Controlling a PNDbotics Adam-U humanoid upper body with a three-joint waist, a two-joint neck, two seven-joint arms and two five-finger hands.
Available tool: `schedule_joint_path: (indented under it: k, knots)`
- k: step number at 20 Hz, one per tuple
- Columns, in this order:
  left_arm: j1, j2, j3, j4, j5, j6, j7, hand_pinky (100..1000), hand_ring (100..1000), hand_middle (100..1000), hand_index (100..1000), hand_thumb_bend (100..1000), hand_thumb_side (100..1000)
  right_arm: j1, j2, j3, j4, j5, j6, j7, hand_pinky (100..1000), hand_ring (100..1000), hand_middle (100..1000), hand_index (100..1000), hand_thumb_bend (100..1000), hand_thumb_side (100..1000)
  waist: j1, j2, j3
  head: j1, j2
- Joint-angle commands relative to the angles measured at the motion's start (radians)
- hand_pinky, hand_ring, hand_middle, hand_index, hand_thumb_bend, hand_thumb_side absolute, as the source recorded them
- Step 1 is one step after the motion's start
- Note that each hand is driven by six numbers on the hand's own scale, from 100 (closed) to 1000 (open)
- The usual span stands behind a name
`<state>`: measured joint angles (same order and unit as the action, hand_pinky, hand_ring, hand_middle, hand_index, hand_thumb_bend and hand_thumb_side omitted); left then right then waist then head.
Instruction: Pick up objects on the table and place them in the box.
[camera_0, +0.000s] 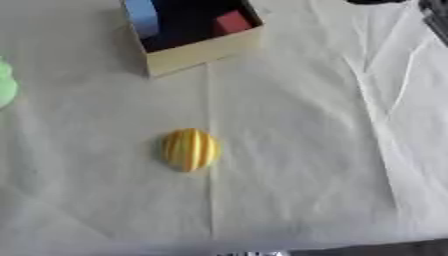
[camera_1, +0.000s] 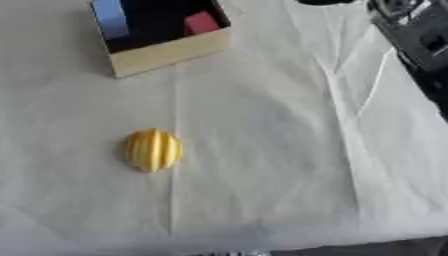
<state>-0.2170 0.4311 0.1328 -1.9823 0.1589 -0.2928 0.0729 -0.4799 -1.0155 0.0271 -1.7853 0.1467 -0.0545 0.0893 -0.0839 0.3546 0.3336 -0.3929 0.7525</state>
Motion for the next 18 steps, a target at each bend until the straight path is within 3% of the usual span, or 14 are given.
schedule_joint_path:
  k: [1,9,18]
  knots:
    - [-0.016,0.019,-0.001,-0.018,0.008,-0.001,-0.01,802,741,578,792,100,581,-0.054,0.002,0.032,0.015,-0.02,-0.004,0.05,836,618,529,686,100,100,-0.015,-0.032,0.008,-0.017,-0.022]
    - [-0.041,0.01,-0.008,-0.018,0.02,0.002,-0.025,803,740,578,792,100,582,-0.182,0.072,0.114,0.099,-0.015,-0.03,0.126,848,622,534,692,100,100,-0.034,-0.012,0.051,-0.062,-0.029]
    - [-0.055,0.007,-0.011,-0.018,0.031,0.005,-0.031,804,740,578,791,100,583,-0.223,0.117,0.166,0.166,0.04,-0.071,0.183,855,662,576,725,100,100,-0.042,-0.014,0.07,-0.077,-0.02]
